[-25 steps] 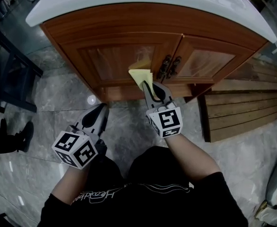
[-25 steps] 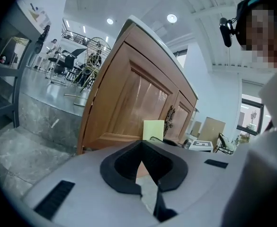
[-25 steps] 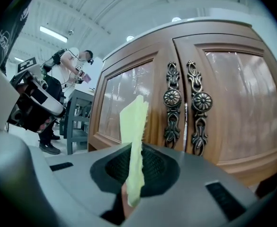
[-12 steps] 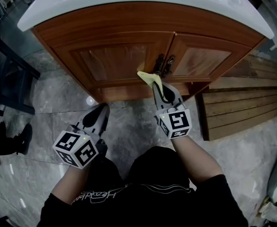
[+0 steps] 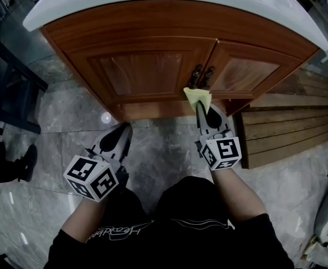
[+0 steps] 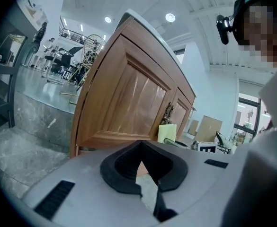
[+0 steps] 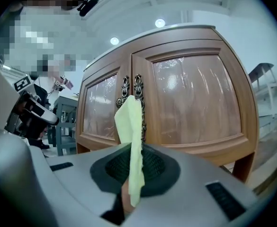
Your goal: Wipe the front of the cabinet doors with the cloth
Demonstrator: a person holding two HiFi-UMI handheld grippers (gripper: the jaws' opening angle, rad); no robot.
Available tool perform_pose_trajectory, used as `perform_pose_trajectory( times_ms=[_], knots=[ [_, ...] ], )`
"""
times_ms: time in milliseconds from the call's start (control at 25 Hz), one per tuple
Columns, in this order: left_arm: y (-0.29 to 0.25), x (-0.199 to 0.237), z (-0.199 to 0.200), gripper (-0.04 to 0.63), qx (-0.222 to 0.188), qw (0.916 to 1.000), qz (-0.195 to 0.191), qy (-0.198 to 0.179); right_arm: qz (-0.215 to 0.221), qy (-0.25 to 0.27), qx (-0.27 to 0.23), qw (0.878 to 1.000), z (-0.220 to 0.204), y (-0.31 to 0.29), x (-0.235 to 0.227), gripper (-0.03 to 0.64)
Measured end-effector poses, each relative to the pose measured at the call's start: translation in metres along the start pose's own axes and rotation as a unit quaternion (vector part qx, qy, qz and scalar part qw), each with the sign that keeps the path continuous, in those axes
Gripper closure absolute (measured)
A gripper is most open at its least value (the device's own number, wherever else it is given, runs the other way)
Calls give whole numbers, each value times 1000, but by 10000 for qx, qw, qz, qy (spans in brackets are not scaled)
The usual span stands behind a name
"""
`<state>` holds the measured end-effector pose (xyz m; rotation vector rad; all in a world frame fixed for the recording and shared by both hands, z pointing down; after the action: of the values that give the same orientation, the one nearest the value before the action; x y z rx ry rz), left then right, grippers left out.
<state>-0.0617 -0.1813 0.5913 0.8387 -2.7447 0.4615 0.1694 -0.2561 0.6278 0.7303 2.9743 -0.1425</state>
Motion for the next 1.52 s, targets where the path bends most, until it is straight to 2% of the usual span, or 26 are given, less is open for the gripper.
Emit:
perform_pose_trajectory(
  times_ms=[120,240,440,560,720,920,1080,1200,1360,1520],
  knots=[
    [3,-4,-1,591,-45,9994,-248,-255,224,-155,-125,9996,12,16,11,577],
    [6,-4,0,590,-157,9975,-471,-493,758,-118,-101,9970,25,30,31,577],
    [18,-13,15,590,-74,9963,-694,-510,1635,-71,205,9863,62,51,64,577],
    [31,-23,40,589,48,9961,-824,-316,1860,-178,462,9813,97,64,82,577],
    [55,-44,92,590,208,9951,-918,-311,2213,-235,844,9713,155,81,111,577],
    [97,-82,181,591,98,9924,-1229,65,2532,-97,1223,9596,248,116,156,577],
    [145,-121,265,590,95,9891,-1464,-150,2641,-408,1106,9573,340,151,200,577],
    [191,-147,320,591,93,9855,-1683,-174,2586,-488,1031,9592,406,178,233,577],
    [252,-183,368,590,179,9782,-2034,-377,2476,-189,1097,9624,482,207,280,577],
    [299,-206,407,591,38,9744,-2160,-616,2359,-237,1218,9638,527,232,318,577]
  ],
)
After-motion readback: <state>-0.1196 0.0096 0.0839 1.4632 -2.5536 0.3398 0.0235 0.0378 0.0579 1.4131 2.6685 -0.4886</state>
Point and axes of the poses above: the fingertips, and each gripper's own axes: y backward along the fingers, x to its left, z out of its top, the point moved 3 cm from there along y, backward along the fingers, and after that the axes turned 5 degrees about -y, right-handed, at the moved point
